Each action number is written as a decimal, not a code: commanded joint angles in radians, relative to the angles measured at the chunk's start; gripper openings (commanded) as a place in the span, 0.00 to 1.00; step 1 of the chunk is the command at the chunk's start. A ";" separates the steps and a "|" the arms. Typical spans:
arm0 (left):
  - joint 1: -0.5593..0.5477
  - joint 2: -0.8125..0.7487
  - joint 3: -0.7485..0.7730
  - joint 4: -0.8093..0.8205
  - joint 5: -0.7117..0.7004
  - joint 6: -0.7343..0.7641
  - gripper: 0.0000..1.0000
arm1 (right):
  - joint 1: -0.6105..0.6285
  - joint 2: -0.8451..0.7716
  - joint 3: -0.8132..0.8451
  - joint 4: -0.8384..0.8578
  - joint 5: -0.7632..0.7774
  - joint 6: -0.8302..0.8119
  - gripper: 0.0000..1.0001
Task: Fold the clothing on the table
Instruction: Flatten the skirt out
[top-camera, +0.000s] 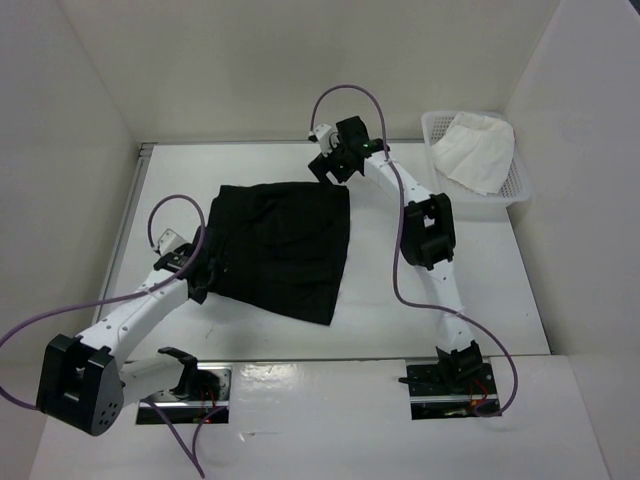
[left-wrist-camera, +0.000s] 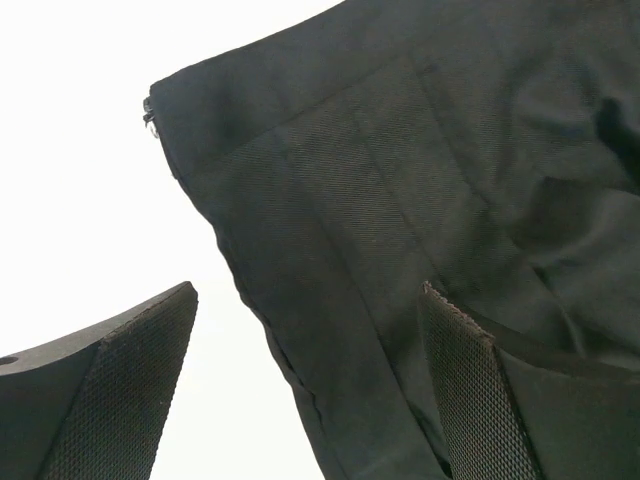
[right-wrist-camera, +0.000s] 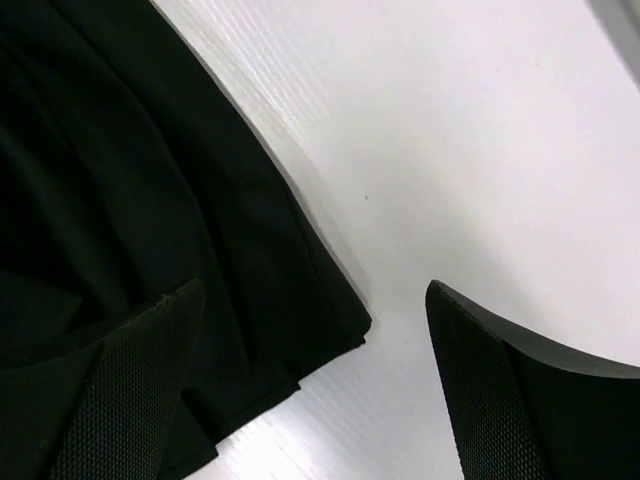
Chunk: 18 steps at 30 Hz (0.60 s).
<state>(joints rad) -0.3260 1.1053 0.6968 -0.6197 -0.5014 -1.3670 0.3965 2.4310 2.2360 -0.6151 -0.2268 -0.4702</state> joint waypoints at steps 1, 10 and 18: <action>-0.004 0.027 0.016 -0.003 -0.028 -0.027 0.96 | 0.001 0.057 0.077 -0.074 -0.019 -0.018 0.95; 0.030 0.054 -0.005 -0.024 -0.006 -0.052 0.96 | -0.028 0.129 0.165 -0.138 -0.051 -0.018 0.95; 0.071 0.067 -0.025 -0.084 -0.017 -0.124 0.94 | -0.057 0.129 0.189 -0.181 -0.095 -0.027 0.92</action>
<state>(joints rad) -0.2764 1.1576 0.6903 -0.6559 -0.5011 -1.4441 0.3592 2.5637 2.3821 -0.7586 -0.2829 -0.4885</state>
